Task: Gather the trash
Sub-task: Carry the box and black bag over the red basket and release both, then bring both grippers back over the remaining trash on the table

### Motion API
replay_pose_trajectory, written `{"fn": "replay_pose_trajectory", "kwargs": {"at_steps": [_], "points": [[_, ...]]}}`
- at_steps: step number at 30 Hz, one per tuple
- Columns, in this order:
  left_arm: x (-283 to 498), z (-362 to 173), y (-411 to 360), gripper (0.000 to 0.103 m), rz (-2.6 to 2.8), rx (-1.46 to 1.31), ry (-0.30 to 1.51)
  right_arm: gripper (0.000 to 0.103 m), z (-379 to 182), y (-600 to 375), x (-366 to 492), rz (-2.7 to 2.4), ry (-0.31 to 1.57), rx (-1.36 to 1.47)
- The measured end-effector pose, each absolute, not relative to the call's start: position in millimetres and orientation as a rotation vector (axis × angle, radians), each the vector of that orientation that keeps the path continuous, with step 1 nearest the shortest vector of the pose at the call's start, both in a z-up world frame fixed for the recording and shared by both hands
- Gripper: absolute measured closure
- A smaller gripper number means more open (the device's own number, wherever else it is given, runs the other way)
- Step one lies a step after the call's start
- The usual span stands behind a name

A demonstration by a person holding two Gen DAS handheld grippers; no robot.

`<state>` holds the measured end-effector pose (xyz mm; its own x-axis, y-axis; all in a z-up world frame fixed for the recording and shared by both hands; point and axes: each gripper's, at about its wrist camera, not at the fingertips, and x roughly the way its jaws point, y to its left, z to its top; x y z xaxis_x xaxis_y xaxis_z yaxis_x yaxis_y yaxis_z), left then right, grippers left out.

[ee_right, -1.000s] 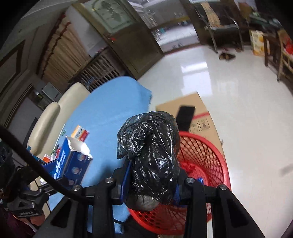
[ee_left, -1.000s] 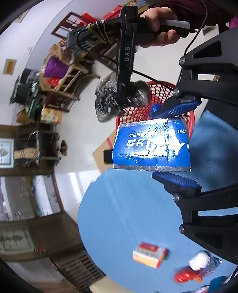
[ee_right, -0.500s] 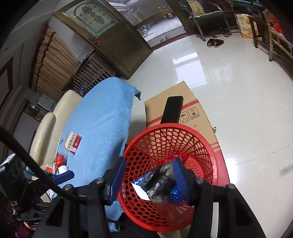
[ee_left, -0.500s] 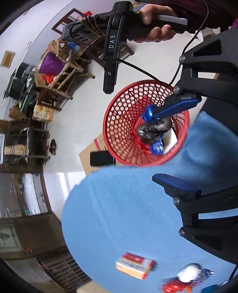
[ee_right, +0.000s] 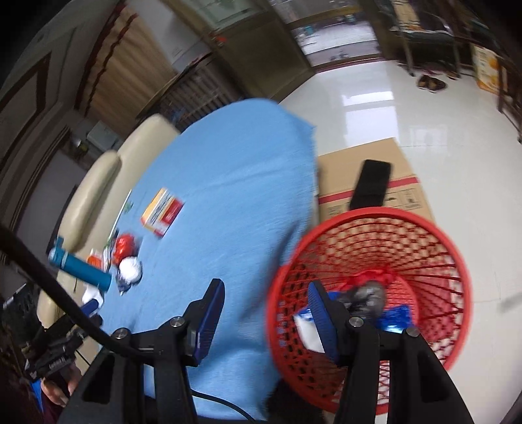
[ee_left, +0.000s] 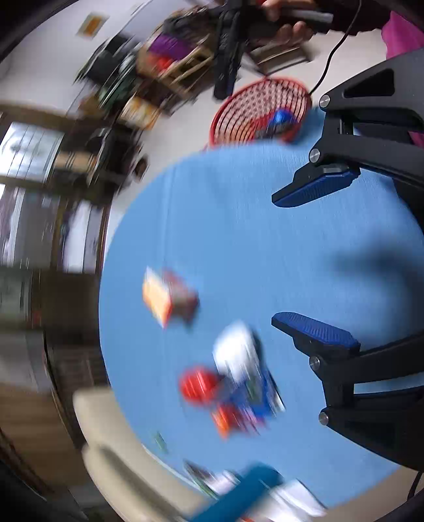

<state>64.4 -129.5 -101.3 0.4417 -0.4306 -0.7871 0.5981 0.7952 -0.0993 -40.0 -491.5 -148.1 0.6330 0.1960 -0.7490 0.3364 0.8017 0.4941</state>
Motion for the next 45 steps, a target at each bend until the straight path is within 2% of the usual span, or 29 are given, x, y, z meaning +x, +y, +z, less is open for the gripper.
{"fn": "replay_pose_trajectory", "kwargs": {"at_steps": [6,11,15,30,31,32,33,35,37,38,39,45], "points": [[94.2,-111.9,-38.2,0.035,-0.457,0.045,0.948,0.046,-147.3,-445.9,-10.9,-0.01,0.94,0.591],[112.5,-109.7,-13.9,0.035,-0.401,-0.023,0.934,0.046,-143.1,-413.8,1.3,0.05,0.946,0.544],[126.3,-110.4,-22.1,0.03,-0.405,-0.028,0.922,0.046,-145.9,-397.7,5.5,0.076,0.969,0.515],[217.9,-138.2,-73.0,0.03,-0.367,-0.108,1.013,0.046,-154.3,-395.1,5.5,0.093,0.987,0.541],[222.4,-140.9,-74.3,0.032,-0.35,-0.11,1.016,0.046,-155.2,-395.3,5.3,0.095,0.988,0.543],[228.0,-144.9,-75.7,0.043,-0.342,-0.111,1.031,0.046,-156.0,-395.4,4.8,0.097,0.989,0.545],[230.8,-147.8,-77.0,0.06,-0.343,-0.109,1.044,0.046,-156.7,-395.5,4.3,0.1,0.99,0.547],[235.2,-157.5,-79.7,0.074,-0.362,-0.102,1.087,0.046,-158.2,-395.5,3.6,0.1,0.991,0.551],[231.5,-162.9,-82.5,0.082,-0.38,-0.076,1.099,0.046,-159.9,-395.8,3.1,0.101,0.992,0.557],[226.5,-165.9,-84.3,0.091,-0.404,-0.058,1.104,0.046,-160.8,-395.9,3.1,0.101,0.993,0.56],[222.2,-168.2,-85.1,0.094,-0.425,-0.048,1.113,0.046,-161.3,-395.6,3.1,0.102,0.993,0.561],[174.0,-176.9,-83.7,0.095,-0.558,0.053,1.147,0.046,-160.4,-389.3,5.8,0.112,0.996,0.55]]}}
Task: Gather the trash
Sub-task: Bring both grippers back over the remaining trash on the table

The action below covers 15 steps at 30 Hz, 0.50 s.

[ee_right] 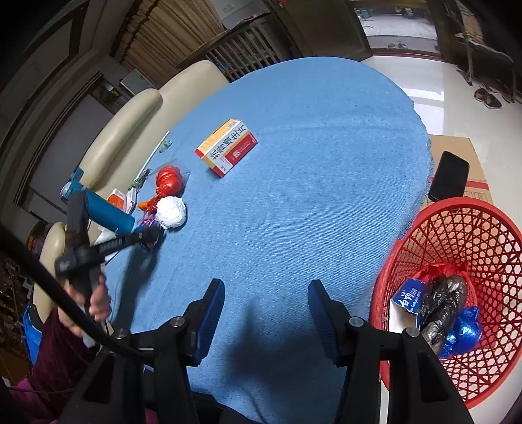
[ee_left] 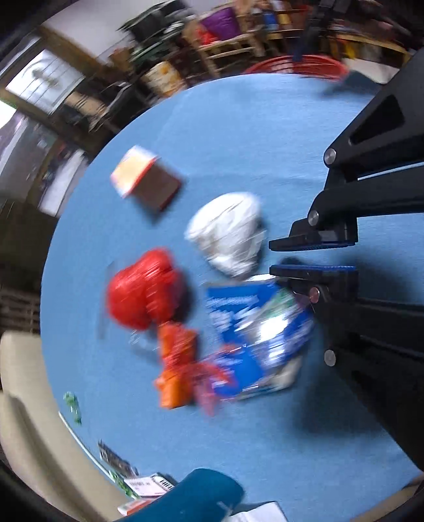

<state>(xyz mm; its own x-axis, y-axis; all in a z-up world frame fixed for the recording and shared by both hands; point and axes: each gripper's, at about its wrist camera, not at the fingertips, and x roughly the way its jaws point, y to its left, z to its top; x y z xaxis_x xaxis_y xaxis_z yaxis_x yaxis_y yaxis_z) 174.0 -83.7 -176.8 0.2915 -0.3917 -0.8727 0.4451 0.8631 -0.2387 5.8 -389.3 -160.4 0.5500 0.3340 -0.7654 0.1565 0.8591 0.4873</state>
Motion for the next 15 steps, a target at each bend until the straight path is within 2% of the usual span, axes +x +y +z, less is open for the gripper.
{"fn": "replay_pose_trajectory", "kwargs": {"at_steps": [8,11,13,15], "points": [[130.5,-178.7,-32.6,0.095,-0.56,0.074,1.17,0.046,-151.5,-358.9,30.9,0.19,1.007,0.497],[134.3,-166.2,-12.2,0.092,-0.534,0.015,1.132,0.042,-146.2,-331.4,59.7,0.262,1.0,0.464],[137.4,-159.3,-4.2,0.081,-0.527,-0.03,1.114,0.038,-144.1,-313.8,80.4,0.315,0.987,0.466],[140.3,-152.5,0.2,0.051,-0.522,-0.067,1.091,0.035,-145.6,-293.0,105.9,0.367,0.988,0.472]]}}
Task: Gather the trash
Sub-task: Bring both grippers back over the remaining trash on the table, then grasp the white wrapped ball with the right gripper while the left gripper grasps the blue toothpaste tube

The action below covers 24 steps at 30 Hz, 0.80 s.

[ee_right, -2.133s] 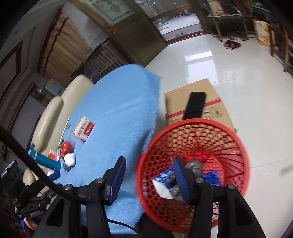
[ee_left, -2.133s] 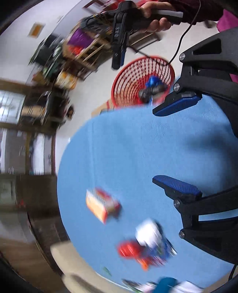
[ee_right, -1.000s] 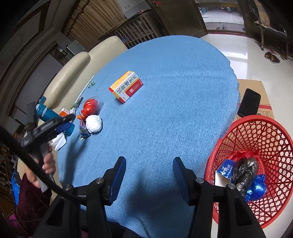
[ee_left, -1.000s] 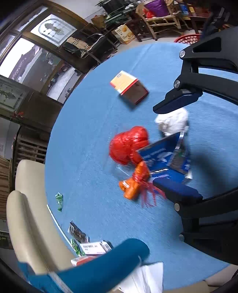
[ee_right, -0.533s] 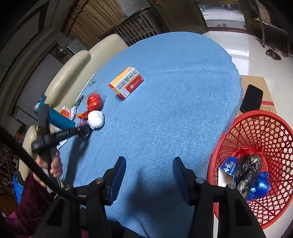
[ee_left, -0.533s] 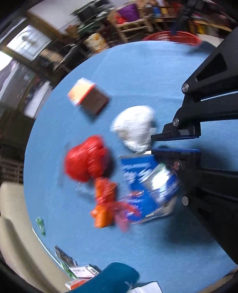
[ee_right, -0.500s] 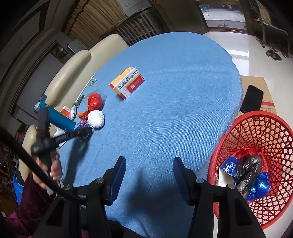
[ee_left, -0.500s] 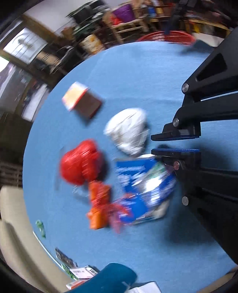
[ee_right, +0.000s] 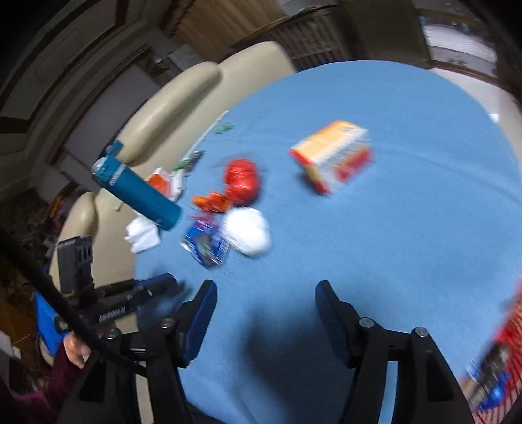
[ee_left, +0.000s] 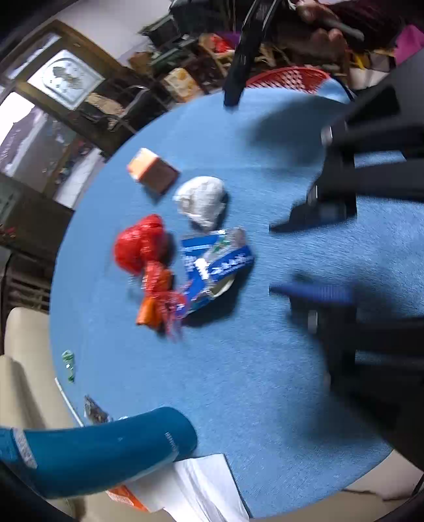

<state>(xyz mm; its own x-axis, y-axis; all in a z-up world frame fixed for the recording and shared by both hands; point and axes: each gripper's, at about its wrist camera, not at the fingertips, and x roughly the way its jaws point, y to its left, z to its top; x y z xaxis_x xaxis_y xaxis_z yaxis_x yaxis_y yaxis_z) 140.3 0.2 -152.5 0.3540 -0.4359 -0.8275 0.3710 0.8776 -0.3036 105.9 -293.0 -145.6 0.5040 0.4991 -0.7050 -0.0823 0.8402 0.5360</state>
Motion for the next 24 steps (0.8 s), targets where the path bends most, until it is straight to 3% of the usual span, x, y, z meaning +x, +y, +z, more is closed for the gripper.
{"fn": "replay_pose_trajectory", "kwargs": {"at_steps": [2,11,13,14,18,24], "points": [[143.8,-148.7,0.2,0.043,-0.512,-0.087,1.076,0.035,-151.0,-276.5,127.4,0.391,0.998,0.47],[159.5,-155.3,-1.9,0.043,-0.51,-0.151,1.106,0.035,-190.2,-232.6,189.9,0.342,1.082,0.44],[164.4,-156.7,1.6,0.043,-0.501,-0.173,1.115,0.043,-193.2,-231.0,190.0,0.353,1.065,0.429],[167.2,-156.6,1.8,0.043,-0.498,-0.18,1.119,0.061,-193.1,-229.4,189.1,0.361,1.06,0.409],[179.9,-158.0,-5.9,0.031,-0.49,-0.184,1.128,0.061,-194.1,-238.0,181.0,0.328,1.043,0.404],[205.3,-167.0,-24.0,0.031,-0.439,-0.196,1.135,0.061,-188.5,-259.9,147.9,0.324,1.022,0.413]]}}
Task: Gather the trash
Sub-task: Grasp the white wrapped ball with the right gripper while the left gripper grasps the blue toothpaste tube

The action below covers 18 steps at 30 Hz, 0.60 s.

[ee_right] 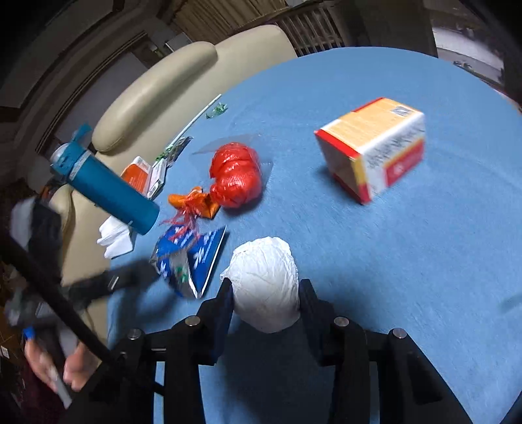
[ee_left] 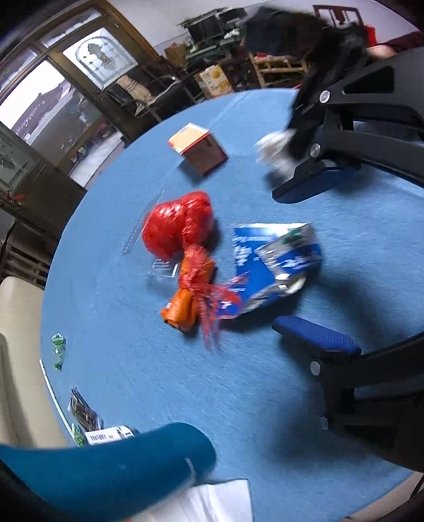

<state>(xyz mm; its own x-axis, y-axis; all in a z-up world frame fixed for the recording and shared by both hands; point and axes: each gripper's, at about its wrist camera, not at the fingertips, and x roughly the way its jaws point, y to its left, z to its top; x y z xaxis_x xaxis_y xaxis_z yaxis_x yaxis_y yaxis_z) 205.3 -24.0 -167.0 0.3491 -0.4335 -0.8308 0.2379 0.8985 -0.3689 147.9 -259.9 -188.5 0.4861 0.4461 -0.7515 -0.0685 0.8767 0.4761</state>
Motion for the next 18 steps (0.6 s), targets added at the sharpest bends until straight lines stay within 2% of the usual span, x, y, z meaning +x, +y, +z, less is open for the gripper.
{"fn": "replay_pose_trajectory", "kwargs": {"at_steps": [2,3,4,5,6,10,18], "points": [[211.7,-170.0,-27.5,0.032,-0.42,-0.199,1.132,0.061,-184.8,-267.4,133.3,0.322,1.011,0.408],[214.6,-171.7,-28.6,0.036,-0.417,-0.207,1.129,0.061,-183.3,-270.7,126.5,0.322,1.006,0.405],[216.3,-173.7,-29.1,0.044,-0.414,-0.215,1.128,0.061,-182.0,-273.3,121.1,0.322,1.001,0.404],[218.1,-177.0,-30.4,0.062,-0.408,-0.215,1.138,0.061,-180.6,-276.3,114.4,0.323,0.996,0.405],[220.1,-181.7,-31.9,0.066,-0.402,-0.215,1.157,0.061,-179.4,-279.1,108.6,0.324,0.992,0.407],[215.1,-178.4,-32.1,0.068,-0.395,-0.215,1.13,0.061,-175.0,-284.9,95.5,0.326,0.975,0.422],[176.4,-154.2,-33.5,0.081,-0.435,-0.189,1.082,0.061,-151.4,-300.5,70.8,0.288,0.882,0.407]]}}
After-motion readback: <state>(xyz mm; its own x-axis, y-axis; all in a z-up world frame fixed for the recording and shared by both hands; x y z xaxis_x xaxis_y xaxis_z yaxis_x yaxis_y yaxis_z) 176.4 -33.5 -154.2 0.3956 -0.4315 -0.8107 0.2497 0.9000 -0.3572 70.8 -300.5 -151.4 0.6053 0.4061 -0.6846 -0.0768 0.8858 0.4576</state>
